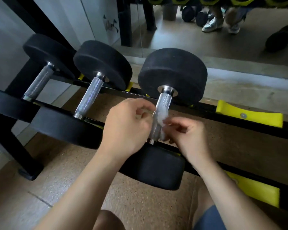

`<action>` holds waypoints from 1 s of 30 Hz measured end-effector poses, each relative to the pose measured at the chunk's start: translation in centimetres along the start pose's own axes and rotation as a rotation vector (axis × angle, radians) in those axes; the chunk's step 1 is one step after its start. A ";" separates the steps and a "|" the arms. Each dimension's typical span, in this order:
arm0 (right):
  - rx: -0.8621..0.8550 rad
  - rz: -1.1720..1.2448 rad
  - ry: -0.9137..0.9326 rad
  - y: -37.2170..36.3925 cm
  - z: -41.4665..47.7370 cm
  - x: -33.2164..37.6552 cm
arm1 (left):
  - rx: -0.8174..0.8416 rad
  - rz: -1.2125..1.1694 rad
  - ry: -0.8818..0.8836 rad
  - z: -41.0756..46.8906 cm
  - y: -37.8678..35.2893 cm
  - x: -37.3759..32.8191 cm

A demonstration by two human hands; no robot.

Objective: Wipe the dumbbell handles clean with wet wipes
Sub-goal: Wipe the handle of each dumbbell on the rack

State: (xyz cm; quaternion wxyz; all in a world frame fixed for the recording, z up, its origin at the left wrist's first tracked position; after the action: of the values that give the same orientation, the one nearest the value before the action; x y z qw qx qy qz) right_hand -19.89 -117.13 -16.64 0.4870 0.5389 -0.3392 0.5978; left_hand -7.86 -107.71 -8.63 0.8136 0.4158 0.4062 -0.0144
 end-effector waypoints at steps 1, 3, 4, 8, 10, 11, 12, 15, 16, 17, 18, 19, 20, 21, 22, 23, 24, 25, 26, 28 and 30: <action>0.117 0.019 -0.021 0.0 -0.9 0.3 | -0.006 0.000 0.010 0.0 0.0 0.1; 0.316 -0.118 0.067 -0.4 -0.8 1.0 | -0.030 -0.025 0.035 0.0 0.1 0.3; 0.377 -0.199 0.152 -0.6 -0.3 1.6 | -0.042 -0.045 0.051 0.0 0.2 0.4; 0.168 -0.334 0.451 -0.2 2.8 2.8 | -0.041 -0.061 0.080 -0.1 0.3 0.7; 0.226 -0.319 0.373 0.3 2.9 2.7 | -0.031 -0.057 0.094 -0.2 0.3 0.5; 0.376 -0.328 0.338 -0.1 2.1 2.6 | -0.031 -0.063 0.107 -0.1 0.3 0.4; 0.545 -0.352 0.324 -0.6 1.0 2.5 | -0.037 -0.066 0.115 -0.1 0.3 0.4; 0.499 -0.390 0.423 -1.0 2.0 2.8 | -0.036 -0.062 0.118 0.0 0.3 0.4; 0.332 -0.384 0.436 -0.5 3.5 3.3 | -0.027 -0.060 0.115 0.0 0.3 0.4; 0.207 -0.375 0.429 -0.2 4.6 3.6 | -0.019 -0.051 0.111 -0.1 0.3 0.4; 0.179 -0.369 0.416 -0.2 4.9 3.7 | -0.009 -0.039 0.109 -0.1 0.2 0.4; 0.244 -0.376 0.429 -0.4 4.5 3.7 | 0.009 -0.020 0.107 -0.1 0.2 0.3; 0.390 -0.406 0.459 -1.0 3.3 3.5 | 0.032 0.007 0.102 0.0 0.1 0.2; 0.535 -0.440 0.479 -1.4 1.8 3.3 | 0.053 0.039 0.100 0.0 0.1 0.1; 0.591 -0.471 0.508 -1.4 1.2 3.2 | 0.068 0.066 0.101 0.1 0.0 0.1; 0.549 -0.492 0.546 -1.3 1.8 3.3 | 0.082 0.088 0.100 0.1 0.0 0.0; 0.421 -0.501 0.584 -1.0 3.1 3.4 | 0.096 0.107 0.092 0.2 0.0 -0.1; 0.267 -0.508 0.619 -0.6 4.3 3.6 | 0.113 0.122 0.075 0.1 -0.1 -0.2; 0.167 -0.502 0.628 -0.4 5.0 3.8 | 0.126 0.127 0.055 0.1 -0.2 -0.3; 0.174 -0.519 0.641 -0.9 4.3 3.5 | 0.154 0.119 0.020 0.2 -0.3 -0.5; 0.252 -0.503 0.644 -1.6 2.4 3.0 | 0.207 0.137 -0.015 0.8 -0.4 -0.5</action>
State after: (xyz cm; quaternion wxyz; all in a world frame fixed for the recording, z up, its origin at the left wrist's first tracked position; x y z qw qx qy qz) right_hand -17.49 -118.22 -13.48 0.6290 0.4459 0.0477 0.6351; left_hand -7.80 -108.66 -8.29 0.7684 0.5243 0.3671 -0.0040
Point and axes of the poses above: each hand's wrist, its own z-axis towards the middle knuckle, its own y-axis out of the back of the hand, x = y × z, the point moved 3 cm from there along z, towards the middle knuckle, and after that the axes turned 11 degrees about -x, right-handed, at the moved point
